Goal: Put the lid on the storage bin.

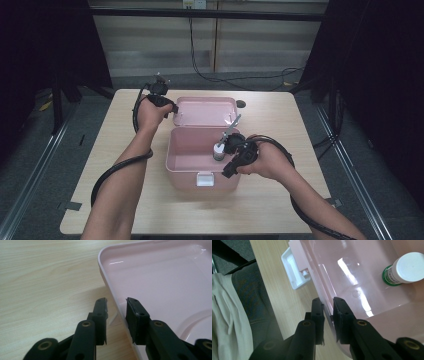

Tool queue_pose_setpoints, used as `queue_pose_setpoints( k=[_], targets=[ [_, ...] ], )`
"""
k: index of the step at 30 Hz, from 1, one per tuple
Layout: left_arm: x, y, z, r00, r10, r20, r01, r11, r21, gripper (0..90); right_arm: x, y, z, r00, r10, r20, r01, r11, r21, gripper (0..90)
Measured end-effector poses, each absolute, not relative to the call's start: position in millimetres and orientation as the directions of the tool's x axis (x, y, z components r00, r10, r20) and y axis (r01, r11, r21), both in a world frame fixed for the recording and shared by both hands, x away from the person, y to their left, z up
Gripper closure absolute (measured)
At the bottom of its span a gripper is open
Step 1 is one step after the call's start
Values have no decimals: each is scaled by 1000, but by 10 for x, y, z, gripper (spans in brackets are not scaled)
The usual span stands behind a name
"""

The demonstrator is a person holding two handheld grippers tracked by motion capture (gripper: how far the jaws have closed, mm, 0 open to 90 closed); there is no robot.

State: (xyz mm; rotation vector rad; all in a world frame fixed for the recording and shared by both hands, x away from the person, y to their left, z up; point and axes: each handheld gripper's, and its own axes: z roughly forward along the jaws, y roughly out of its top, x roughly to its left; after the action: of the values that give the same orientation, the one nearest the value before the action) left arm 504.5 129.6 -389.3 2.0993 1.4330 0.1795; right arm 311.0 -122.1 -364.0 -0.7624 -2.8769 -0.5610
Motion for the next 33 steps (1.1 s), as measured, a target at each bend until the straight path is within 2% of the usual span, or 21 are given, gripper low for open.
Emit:
queue_pose_setpoints(
  k=[11,20,24,25,33],
  targets=[
    [5116,1223,-3908,380,899,-219,834,-231,502,742,3115,-1224,-3650,-867,454,207,498,804,324,794],
    [5176,1184,-3914,326,915,-238,869,-191,455,715,3112,-1208,-3658,-871,450,196,491,811,318,795],
    [5193,1185,-3894,297,921,-253,887,-167,430,775,3113,-1213,-3663,-870,452,198,493,810,318,795],
    [5196,1195,-3878,283,922,-262,894,-155,421,817,3116,-1216,-3666,-869,453,200,494,808,319,794],
    [5177,1178,-3796,250,932,-262,907,-130,401,838,3114,-1197,-3677,-865,458,203,501,808,311,794]
  ],
)
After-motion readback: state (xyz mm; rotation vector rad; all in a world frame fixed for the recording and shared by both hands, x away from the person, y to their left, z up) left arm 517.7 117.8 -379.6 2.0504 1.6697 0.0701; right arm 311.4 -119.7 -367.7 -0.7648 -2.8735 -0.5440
